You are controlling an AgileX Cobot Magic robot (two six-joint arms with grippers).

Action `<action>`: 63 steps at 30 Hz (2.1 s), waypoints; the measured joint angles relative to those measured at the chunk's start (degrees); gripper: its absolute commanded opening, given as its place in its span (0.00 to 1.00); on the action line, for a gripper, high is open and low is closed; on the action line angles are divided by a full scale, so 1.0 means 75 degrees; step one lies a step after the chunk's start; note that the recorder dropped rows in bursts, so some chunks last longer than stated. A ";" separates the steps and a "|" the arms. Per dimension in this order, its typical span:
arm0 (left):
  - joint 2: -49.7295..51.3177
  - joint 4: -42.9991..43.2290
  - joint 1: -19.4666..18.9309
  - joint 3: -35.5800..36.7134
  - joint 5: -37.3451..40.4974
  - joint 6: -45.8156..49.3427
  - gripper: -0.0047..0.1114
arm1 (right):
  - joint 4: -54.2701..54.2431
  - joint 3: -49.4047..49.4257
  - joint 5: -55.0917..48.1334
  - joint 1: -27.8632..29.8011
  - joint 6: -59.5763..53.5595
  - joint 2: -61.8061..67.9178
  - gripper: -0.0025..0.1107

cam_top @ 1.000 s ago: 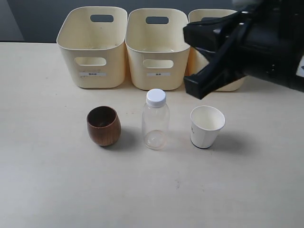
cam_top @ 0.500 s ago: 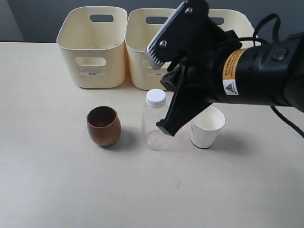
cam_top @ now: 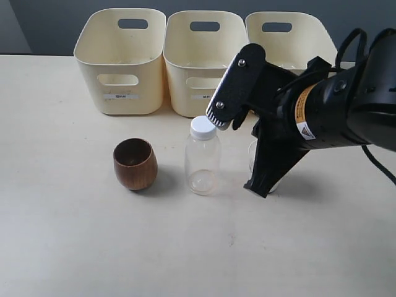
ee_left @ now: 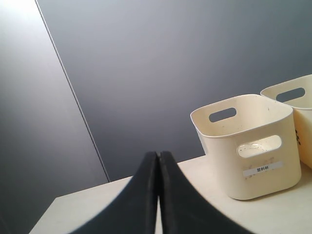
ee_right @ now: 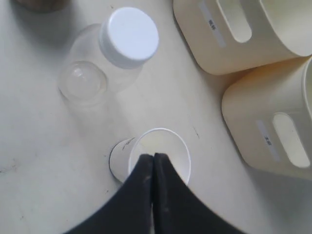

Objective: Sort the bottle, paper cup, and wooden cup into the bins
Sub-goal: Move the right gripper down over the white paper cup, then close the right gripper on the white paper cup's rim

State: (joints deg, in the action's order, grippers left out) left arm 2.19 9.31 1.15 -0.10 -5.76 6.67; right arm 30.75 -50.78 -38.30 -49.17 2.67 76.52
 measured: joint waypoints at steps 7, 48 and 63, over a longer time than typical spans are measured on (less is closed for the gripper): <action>0.0000 0.0000 0.0000 0.0000 0.0000 0.0000 0.04 | 0.0000 0.0000 0.0015 0.0000 0.0000 0.0000 0.07; 0.0000 0.0000 0.0000 0.0000 0.0000 0.0000 0.04 | -0.1219 -0.0006 -0.0942 0.0000 -0.1836 0.1125 0.57; 0.0000 0.0000 0.0000 0.0000 0.0000 0.0000 0.04 | -0.0875 -0.0006 -0.0510 0.0016 -0.2105 0.1125 0.57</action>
State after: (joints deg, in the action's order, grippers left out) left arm 2.19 9.31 1.15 -0.10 -5.76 6.67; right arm 24.19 -50.82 -42.13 -49.05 -13.12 84.96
